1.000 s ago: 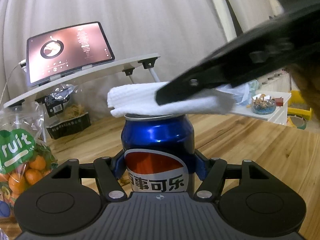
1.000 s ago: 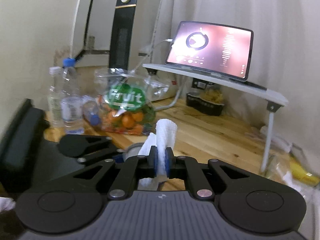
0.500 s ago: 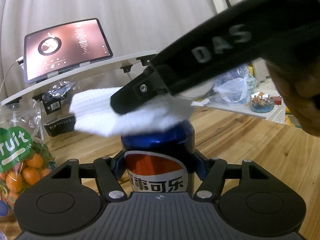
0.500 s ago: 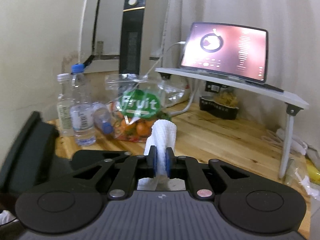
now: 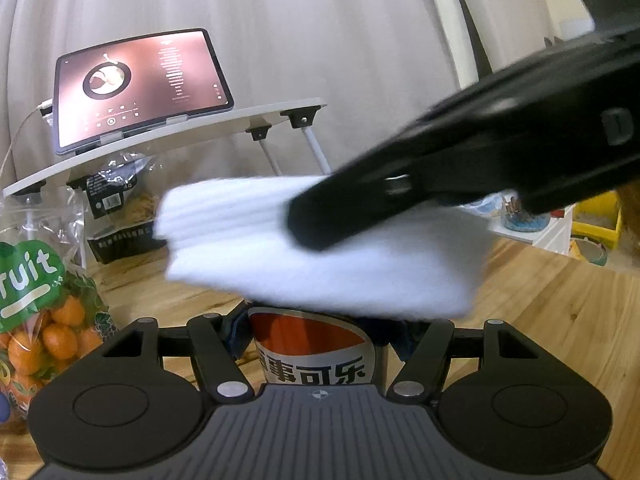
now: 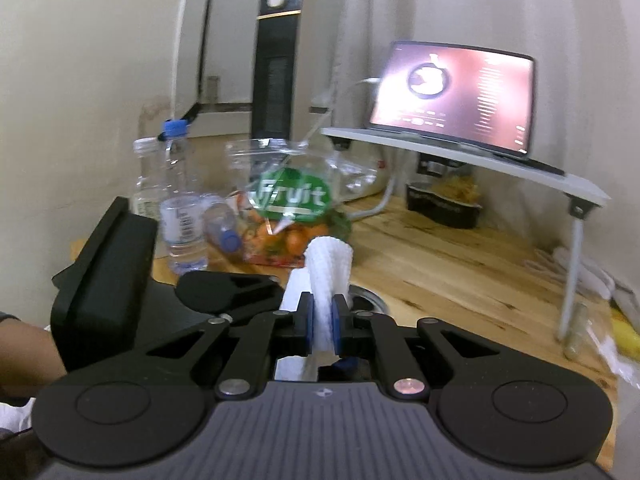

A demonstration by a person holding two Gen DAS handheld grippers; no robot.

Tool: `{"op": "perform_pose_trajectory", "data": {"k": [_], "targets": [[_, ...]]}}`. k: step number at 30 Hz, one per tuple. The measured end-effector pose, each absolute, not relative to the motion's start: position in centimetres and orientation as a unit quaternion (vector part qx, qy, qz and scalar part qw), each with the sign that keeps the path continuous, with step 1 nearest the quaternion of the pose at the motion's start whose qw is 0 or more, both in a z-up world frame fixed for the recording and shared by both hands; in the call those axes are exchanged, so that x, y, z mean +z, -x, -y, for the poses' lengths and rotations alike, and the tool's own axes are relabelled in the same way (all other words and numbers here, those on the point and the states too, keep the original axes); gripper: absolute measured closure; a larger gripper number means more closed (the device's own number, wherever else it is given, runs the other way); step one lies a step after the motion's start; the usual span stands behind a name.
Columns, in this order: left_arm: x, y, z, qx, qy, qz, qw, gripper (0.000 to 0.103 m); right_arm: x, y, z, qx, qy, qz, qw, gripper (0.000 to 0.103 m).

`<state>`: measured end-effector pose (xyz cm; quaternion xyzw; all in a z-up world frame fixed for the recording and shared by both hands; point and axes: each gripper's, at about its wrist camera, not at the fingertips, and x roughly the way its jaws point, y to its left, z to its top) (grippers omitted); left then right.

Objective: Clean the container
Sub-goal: 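Wipe the can's top with the tissue in the right gripper while the left gripper holds it, then lower the tissue onto the table and open the right gripper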

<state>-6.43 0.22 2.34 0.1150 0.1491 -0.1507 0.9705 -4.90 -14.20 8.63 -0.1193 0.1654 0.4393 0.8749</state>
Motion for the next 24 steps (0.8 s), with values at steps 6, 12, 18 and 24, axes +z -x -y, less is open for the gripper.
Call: {"op": "perform_pose_trajectory", "data": {"k": [6,12,18,24], "targets": [[2.4,6.7,0.0,-0.147,-0.121,-0.14,0.972,0.035,8.8,2.3,13.1,0.422,0.108,-0.154,0.887,0.091],[2.5,6.5,-0.7,-0.147,-0.104,-0.142,0.973,0.035,8.0,-4.1,15.6,0.355,0.058,-0.168,0.918,0.091],[2.4,6.1,-1.1,-0.141,-0.092,-0.15,0.974,0.035,3.1,-15.2,15.3,0.265,0.041,-0.278,0.923,0.091],[2.4,6.0,-0.6,-0.145,-0.106,-0.151,0.972,0.035,1.1,-17.9,14.2,0.236,0.049,-0.301,0.922,0.035]]}}
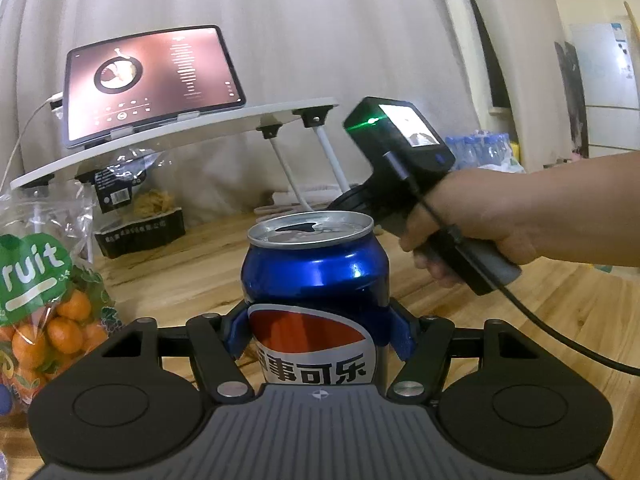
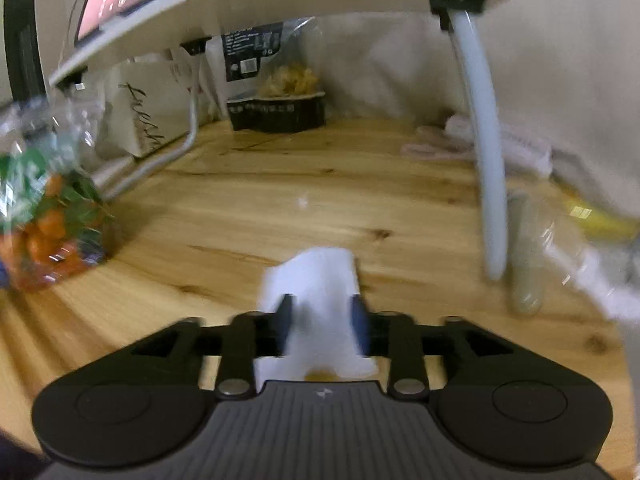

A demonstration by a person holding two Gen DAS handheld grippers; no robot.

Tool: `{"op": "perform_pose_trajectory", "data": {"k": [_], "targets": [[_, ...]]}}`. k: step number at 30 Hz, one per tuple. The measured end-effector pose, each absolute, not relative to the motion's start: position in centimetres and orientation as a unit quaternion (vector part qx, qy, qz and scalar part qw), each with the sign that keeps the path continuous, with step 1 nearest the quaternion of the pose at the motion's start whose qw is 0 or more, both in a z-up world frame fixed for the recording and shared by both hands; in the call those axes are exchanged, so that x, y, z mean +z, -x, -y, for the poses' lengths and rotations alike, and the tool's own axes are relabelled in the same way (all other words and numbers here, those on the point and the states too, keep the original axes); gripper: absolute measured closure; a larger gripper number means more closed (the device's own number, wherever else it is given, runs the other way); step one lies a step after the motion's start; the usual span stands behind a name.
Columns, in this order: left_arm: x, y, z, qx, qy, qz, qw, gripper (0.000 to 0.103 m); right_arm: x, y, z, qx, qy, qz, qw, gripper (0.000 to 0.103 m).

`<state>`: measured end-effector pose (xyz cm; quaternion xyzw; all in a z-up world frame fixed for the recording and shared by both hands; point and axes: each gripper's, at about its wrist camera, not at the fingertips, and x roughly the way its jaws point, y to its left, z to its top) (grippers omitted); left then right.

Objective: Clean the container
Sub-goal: 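Lower the tissue onto the table and open the right gripper, then lower the can upright onto the table and open the left gripper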

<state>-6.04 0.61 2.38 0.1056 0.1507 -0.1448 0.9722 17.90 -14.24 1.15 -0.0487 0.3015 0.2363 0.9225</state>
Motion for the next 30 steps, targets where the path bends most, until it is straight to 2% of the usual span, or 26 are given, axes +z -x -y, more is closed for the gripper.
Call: {"op": "perform_pose_trajectory", "data": {"k": [2,5,11,14,17,19,24,30], "targets": [[2.4,6.0,-0.6,-0.144,-0.107,-0.151,0.972,0.035,1.5,-17.3,14.7,0.223,0.046,-0.282,0.932,0.0],[2.4,6.1,-0.6,-0.143,-0.107,-0.152,0.972,0.035,2.6,-16.0,16.3,0.199,0.036,-0.261,0.944,0.0],[2.4,6.0,-0.6,-0.14,-0.106,-0.154,0.972,0.035,1.3,-10.1,20.1,0.184,-0.008,-0.289,0.939,0.0],[2.4,6.1,-0.7,-0.129,-0.103,-0.151,0.975,0.035,0.3,-7.5,20.5,0.183,-0.007,-0.31,0.933,0.0],[2.8,5.4,-1.1,-0.11,-0.087,-0.162,0.977,0.035,0.3,-5.4,20.2,0.163,0.016,-0.28,0.946,0.0],[3.5,4.7,-1.5,-0.099,-0.073,-0.167,0.978,0.035,0.2,-5.0,20.1,0.144,0.021,-0.29,0.946,0.0],[6.2,0.5,-2.3,-0.05,-0.049,-0.146,0.987,0.035,-0.3,-5.2,20.0,0.127,0.031,-0.317,0.939,0.0],[5.2,-7.4,-2.6,-0.012,-0.061,-0.171,0.983,0.035,-0.6,-5.3,19.9,0.127,0.034,-0.333,0.934,0.0]]}}
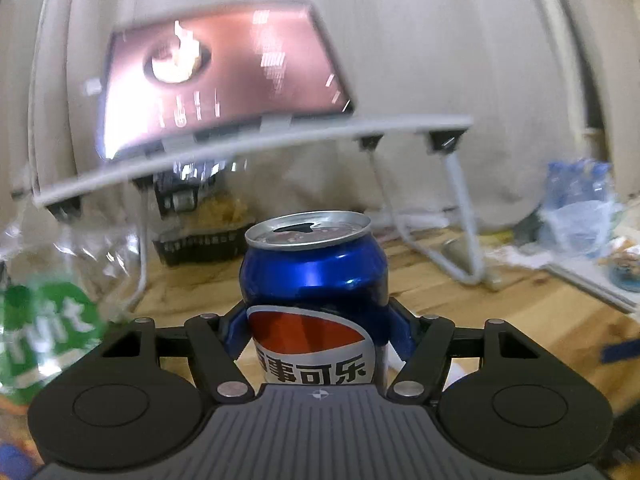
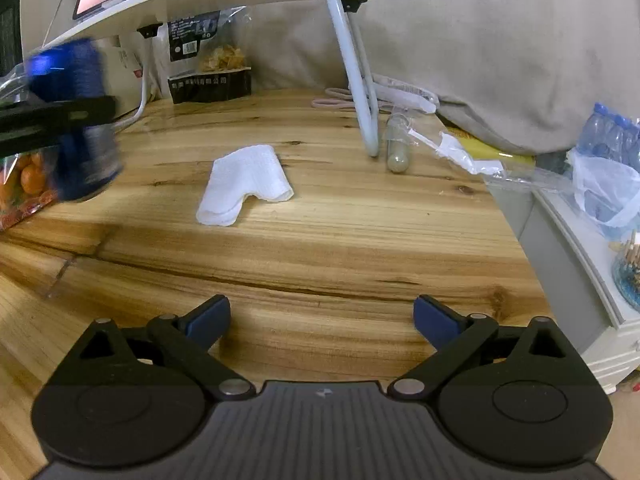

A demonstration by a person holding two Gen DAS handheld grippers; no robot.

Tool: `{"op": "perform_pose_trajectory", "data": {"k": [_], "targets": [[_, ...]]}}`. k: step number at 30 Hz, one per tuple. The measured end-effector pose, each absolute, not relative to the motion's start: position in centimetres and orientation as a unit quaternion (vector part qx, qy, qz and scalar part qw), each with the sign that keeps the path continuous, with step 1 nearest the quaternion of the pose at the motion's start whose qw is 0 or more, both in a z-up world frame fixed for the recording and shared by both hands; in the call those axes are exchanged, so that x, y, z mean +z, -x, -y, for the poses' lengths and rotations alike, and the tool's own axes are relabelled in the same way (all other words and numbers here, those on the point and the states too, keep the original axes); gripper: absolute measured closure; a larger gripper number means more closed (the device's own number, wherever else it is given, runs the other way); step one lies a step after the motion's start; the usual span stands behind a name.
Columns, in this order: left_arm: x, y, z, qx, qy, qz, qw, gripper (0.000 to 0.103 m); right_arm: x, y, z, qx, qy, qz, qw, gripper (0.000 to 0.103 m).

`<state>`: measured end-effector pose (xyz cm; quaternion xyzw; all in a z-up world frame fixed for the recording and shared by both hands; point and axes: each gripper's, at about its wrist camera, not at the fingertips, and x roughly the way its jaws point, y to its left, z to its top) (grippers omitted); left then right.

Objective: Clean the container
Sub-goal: 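Lower the can upright onto the table and open the left gripper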

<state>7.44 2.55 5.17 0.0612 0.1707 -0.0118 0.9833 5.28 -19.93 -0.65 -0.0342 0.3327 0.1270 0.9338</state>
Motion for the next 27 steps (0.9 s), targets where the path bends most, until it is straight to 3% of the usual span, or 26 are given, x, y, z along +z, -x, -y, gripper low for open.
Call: {"op": "perform_pose_trajectory", "data": {"k": [7,18,20,24,25,27], "targets": [[3.0,-12.6,-1.9,-0.01,-0.083,-0.186,0.979,0.035,-0.7,-4.9,20.0,0.131,0.035,-0.333,0.933,0.0],[2.4,-13.6,-1.9,0.001,-0.074,-0.207,0.975,0.034,-0.7,-4.9,20.0,0.131,0.035,-0.333,0.933,0.0],[2.5,-13.3,-2.2,-0.001,-0.066,-0.213,0.975,0.03,-0.7,-4.9,20.0,0.131,0.035,-0.333,0.933,0.0],[3.3,-11.4,-3.0,0.002,-0.037,-0.215,0.976,0.01,-0.7,-4.9,20.0,0.131,0.035,-0.333,0.933,0.0],[3.6,-10.6,-3.2,0.0,-0.03,-0.213,0.977,0.0,-0.7,-4.9,20.0,0.131,0.035,-0.333,0.933,0.0],[4.2,-8.6,-3.3,-0.009,-0.017,-0.216,0.976,0.0,-0.7,-4.9,20.0,0.13,0.035,-0.333,0.933,0.0]]}}
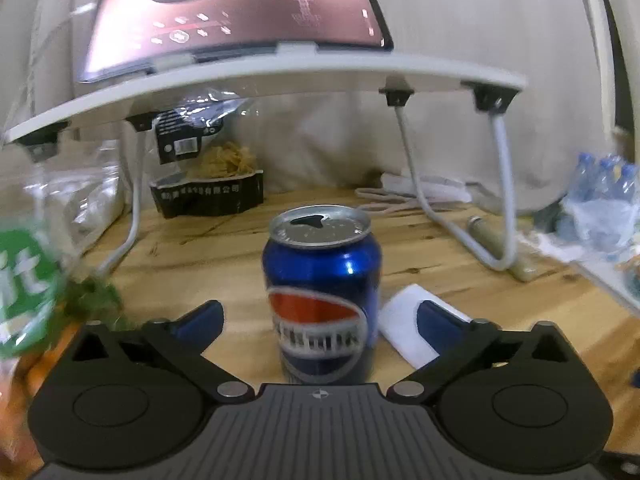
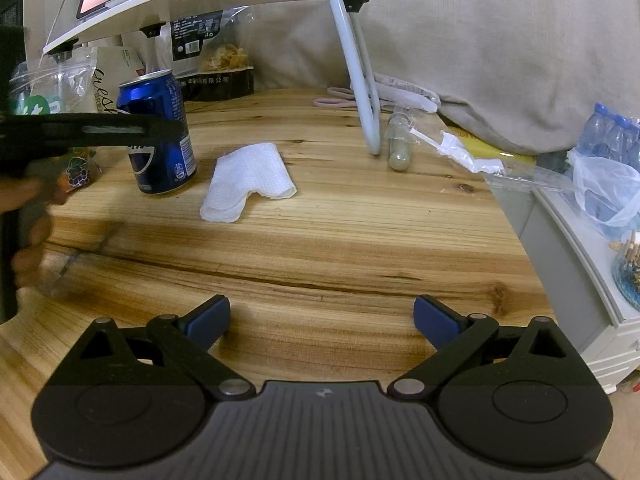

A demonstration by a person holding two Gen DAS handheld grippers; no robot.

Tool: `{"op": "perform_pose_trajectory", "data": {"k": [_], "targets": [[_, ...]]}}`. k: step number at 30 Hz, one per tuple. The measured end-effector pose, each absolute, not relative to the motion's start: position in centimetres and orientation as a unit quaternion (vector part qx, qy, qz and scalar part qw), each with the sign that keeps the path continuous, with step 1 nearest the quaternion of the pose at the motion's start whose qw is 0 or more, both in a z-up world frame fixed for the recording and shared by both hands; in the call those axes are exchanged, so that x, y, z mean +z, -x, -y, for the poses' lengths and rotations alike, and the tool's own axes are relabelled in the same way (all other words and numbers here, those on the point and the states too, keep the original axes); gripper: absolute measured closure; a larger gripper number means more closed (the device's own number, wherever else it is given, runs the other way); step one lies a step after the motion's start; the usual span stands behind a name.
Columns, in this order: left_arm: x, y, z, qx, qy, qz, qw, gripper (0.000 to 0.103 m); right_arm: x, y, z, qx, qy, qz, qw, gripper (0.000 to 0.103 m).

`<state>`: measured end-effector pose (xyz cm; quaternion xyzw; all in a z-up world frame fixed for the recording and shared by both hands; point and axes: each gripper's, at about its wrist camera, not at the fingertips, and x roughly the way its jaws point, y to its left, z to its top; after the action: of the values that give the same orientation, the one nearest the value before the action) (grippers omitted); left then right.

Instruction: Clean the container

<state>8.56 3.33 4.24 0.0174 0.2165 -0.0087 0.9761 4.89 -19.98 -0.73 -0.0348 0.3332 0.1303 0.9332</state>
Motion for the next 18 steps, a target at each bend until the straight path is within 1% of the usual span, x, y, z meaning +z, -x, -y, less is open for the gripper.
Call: {"op": "perform_pose_trajectory", "data": {"k": [4,9,13,18], "targets": [[4.8,-4.3,-3.0,-0.023,-0.008,-0.232,0.972,0.0,-0.7,-4.9,20.0,0.13,0.035,-0.333,0.933,0.0],[3.9,-0.4,-2.9,-0.031,0.019,-0.259,0.965,0.0,-0.7,-4.9,20.0,0.13,0.035,-0.333,0.933,0.0],[2.2,0.5,-2.8,-0.024,0.035,-0.295,0.955,0.0,-0.7,-4.9,20.0,0.13,0.035,-0.333,0.933,0.0],[0.6,0.8,-2.7,-0.017,0.046,-0.304,0.951,0.0,-0.7,-4.9,20.0,0.13,0.035,-0.333,0.933,0.0]]}}
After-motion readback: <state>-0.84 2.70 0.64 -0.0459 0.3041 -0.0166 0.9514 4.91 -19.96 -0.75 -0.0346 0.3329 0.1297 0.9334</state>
